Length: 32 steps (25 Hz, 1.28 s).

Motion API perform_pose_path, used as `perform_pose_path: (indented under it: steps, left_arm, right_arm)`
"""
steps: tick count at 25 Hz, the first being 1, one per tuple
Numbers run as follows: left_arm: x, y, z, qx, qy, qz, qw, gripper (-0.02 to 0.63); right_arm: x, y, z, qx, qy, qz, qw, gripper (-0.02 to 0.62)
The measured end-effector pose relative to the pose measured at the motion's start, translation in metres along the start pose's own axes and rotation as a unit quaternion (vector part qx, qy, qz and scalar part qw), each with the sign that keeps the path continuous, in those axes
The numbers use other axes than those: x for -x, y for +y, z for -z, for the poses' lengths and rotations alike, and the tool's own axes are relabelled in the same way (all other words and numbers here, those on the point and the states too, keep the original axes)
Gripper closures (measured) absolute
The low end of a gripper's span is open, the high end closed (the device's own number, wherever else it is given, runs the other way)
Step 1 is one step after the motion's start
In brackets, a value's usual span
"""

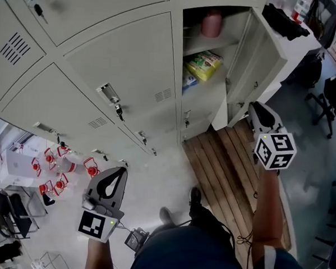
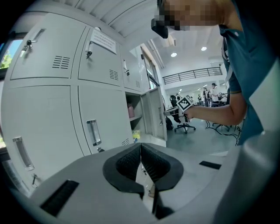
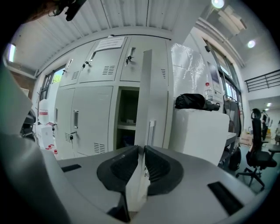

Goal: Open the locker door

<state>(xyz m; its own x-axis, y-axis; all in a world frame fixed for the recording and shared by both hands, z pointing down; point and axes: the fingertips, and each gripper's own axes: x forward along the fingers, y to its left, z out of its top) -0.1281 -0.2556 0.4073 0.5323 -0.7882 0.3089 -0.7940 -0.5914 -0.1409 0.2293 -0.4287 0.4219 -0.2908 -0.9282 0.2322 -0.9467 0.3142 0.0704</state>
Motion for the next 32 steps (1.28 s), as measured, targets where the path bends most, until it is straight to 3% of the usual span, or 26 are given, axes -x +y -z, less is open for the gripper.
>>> perform_pose_path:
  steps: [9,14,21,32]
  left_arm:
    - [0.012,0.003,-0.007,-0.02,-0.008,0.007,0.9997,0.588]
    - [0.039,0.009,-0.006,-0.027,-0.027,-0.007,0.9992,0.588]
    - [0.076,0.025,-0.002,-0.04,-0.047,-0.024,0.9978,0.588]
    - [0.14,0.055,-0.002,-0.034,-0.074,-0.062,0.9947,0.588]
  right_arm:
    - [0.02,-0.046,0.011,-0.01,0.016,0.065,0.998,0.532]
    - [0.042,-0.038,0.0,-0.004,0.008,0.075,0.997,0.551]
    - [0.081,0.009,-0.026,-0.002,-0.017,0.04,0.999,0.551]
    - [0.141,0.132,-0.086,0.002,-0.072,-0.083,0.994,0.551]
